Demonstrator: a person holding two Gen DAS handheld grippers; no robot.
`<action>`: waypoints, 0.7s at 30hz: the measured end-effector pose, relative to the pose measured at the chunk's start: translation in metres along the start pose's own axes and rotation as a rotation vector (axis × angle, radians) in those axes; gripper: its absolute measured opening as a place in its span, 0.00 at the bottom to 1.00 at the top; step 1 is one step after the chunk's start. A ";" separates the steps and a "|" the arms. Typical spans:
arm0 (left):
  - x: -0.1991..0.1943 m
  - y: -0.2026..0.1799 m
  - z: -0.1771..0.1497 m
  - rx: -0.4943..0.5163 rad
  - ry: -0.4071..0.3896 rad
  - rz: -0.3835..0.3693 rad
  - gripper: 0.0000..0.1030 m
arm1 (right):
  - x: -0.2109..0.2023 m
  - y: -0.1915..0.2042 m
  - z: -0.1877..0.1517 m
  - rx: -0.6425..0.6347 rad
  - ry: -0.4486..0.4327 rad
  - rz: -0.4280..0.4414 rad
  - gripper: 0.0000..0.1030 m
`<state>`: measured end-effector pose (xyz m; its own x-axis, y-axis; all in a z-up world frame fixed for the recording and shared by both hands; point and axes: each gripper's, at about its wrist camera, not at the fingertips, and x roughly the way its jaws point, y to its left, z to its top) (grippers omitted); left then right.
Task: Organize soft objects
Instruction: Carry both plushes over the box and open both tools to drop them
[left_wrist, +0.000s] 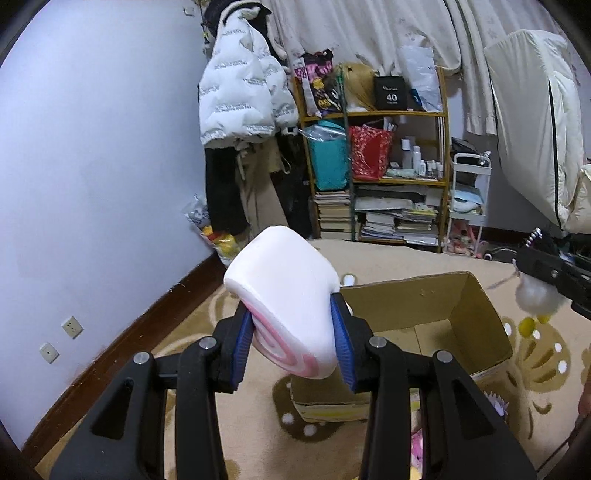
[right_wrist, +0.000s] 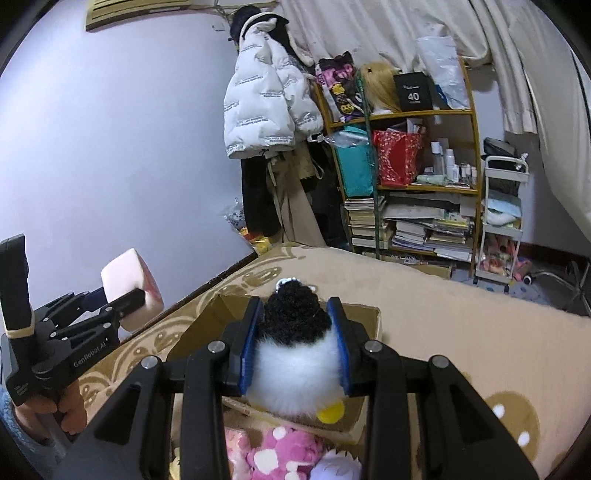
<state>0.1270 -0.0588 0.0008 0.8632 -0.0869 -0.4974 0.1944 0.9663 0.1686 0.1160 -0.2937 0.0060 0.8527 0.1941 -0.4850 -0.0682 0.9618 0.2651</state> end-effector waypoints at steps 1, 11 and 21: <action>0.003 -0.002 -0.001 0.006 0.006 -0.005 0.37 | 0.004 0.001 0.000 -0.009 0.005 -0.002 0.36; 0.031 -0.017 -0.015 0.017 0.087 -0.123 0.38 | 0.032 0.002 -0.018 -0.049 0.063 -0.015 0.36; 0.063 -0.027 -0.033 -0.019 0.213 -0.210 0.39 | 0.050 -0.007 -0.035 -0.043 0.088 -0.008 0.36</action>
<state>0.1607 -0.0826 -0.0635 0.6874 -0.2347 -0.6874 0.3482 0.9370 0.0283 0.1410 -0.2838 -0.0489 0.8046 0.2006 -0.5589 -0.0853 0.9705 0.2254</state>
